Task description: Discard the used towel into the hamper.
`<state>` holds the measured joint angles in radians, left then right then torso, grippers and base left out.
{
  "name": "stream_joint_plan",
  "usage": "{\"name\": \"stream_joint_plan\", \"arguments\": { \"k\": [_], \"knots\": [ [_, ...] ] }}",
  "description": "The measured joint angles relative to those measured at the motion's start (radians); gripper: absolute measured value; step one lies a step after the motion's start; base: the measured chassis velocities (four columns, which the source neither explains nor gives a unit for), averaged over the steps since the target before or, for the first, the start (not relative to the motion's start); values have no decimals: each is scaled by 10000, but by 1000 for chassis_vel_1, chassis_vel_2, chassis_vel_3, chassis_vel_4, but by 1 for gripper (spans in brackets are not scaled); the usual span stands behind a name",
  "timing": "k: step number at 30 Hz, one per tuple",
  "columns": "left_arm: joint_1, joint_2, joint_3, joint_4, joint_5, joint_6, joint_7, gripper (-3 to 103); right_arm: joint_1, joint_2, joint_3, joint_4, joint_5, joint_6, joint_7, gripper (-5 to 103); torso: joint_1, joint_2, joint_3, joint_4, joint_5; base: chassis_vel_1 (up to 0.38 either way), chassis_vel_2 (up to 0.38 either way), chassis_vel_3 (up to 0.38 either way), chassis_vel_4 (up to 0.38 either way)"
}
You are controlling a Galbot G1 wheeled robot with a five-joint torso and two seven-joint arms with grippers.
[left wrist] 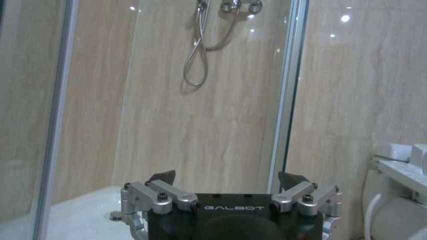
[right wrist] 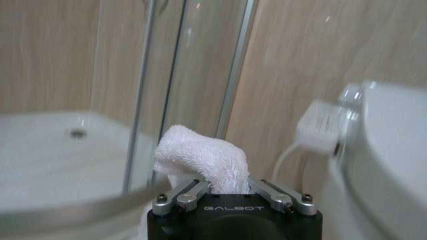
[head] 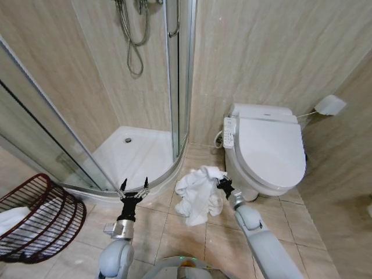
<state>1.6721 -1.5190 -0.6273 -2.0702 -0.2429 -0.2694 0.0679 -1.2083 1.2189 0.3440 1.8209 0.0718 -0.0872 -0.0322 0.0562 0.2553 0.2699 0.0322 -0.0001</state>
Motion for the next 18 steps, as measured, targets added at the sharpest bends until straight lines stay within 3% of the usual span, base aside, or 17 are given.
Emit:
{"name": "stream_joint_plan", "arguments": {
  "k": [3,11,18],
  "knots": [
    [73,60,-17,-28,-15,-92,-7,100,-201,-57,65,1251,406,-473,377,9,0,0,0,0,0,0,0,0,0],
    [180,68,-12,-278,13,-19,-11,100,-516,-527,203,2956,1298,-893,1489,9,0,0,0,0,1,0,0,0,0],
    [209,-119,-97,-383,374,-44,-149,100,-1110,-629,949,4103,1594,-1040,1755,9,0,0,0,0,0,0,0,0,0]
  ]
}}
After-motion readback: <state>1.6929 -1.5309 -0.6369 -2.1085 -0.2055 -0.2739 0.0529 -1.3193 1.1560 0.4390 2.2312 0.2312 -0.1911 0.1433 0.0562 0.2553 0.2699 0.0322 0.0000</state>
